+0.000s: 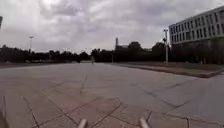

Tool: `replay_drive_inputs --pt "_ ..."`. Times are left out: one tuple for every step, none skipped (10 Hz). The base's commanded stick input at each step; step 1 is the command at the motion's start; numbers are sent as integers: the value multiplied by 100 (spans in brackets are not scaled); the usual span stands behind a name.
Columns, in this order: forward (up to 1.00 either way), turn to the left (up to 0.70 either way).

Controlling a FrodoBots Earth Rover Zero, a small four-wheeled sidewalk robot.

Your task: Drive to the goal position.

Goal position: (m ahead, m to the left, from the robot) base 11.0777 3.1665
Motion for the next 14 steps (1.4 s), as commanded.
replay_drive_inputs --pt "70 0" --pt "70 0" --pt "70 0" --pt "70 0" --pt "70 0" --pt "70 0" --pt "70 0" --pt "70 26" --pt "70 35" --pt "70 35" --pt "70 35" --pt "70 35" --pt "70 14" --pt "70 0"
